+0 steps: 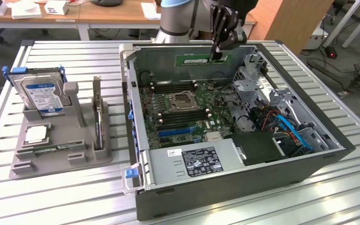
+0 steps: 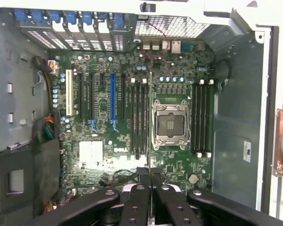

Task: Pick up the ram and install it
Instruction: 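Pick up the ram and move it above insertion slot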

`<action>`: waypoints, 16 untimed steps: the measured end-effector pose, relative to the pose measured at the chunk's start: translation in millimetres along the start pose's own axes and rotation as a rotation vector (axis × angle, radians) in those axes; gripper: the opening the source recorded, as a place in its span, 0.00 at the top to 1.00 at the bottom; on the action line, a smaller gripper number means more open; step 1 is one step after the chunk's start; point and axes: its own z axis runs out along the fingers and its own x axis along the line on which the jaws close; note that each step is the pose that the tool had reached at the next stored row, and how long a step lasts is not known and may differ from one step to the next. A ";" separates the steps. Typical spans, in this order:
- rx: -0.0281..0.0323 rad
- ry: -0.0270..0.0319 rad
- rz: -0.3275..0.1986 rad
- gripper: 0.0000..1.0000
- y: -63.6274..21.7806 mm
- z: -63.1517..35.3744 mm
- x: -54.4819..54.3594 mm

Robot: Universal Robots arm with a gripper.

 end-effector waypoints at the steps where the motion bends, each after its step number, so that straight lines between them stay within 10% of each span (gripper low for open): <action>1: 0.0000 0.0000 0.000 0.89 0.2 0.3 -1.5; 16: 0.0000 0.0000 0.000 0.89 2.7 3.1 -12.9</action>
